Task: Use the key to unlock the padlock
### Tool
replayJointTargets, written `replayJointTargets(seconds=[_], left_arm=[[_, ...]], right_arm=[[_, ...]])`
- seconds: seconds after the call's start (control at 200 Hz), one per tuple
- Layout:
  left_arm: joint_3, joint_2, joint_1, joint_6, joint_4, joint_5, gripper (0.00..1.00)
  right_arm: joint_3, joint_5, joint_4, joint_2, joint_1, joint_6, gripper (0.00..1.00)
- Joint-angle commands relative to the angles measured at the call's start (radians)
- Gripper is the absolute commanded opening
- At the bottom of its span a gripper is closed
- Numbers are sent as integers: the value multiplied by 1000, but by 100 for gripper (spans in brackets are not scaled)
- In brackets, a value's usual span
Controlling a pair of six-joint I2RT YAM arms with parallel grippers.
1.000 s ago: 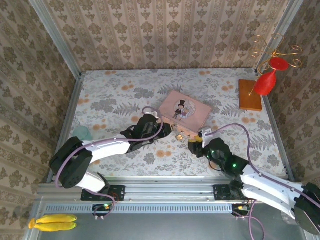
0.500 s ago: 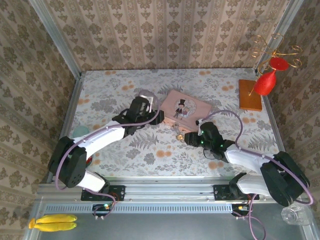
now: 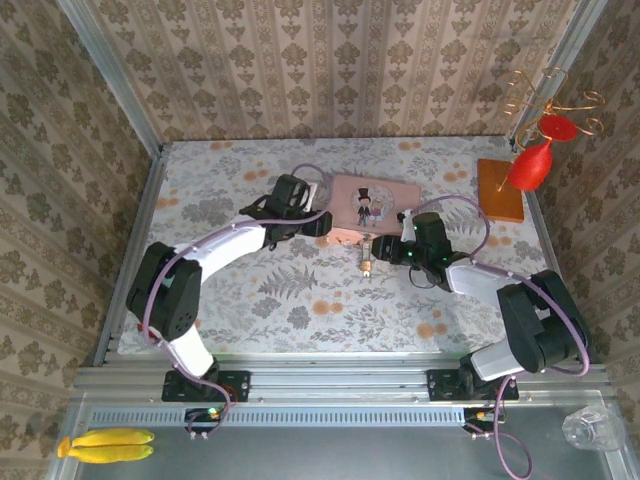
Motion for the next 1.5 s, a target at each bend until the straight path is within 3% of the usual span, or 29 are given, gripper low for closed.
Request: replayJointTargets(seconds=[0.0,0.44,0.645,0.785,1.015,1.495], left_arm=[[66,40,14,18,-21,39,62],[168,186,45,5,-30,75,62],[174,218,46,-34,-38,-14,62],[180,237,40,-43,-49,-61,61],[134,227,37,-52,-38,-120,60],[64,200,-49,-48,-19,-137,59]], right_arm=[[-9,-78,70,41,-1,-5,50],[-23,-67,120,169,55,44,43],[-41,-28,109,193,69,33,38],[-20,-48,62,198,84,28,26],[-62,45,31,113,107,24,8],[-69,233,32,37,119,80,0]])
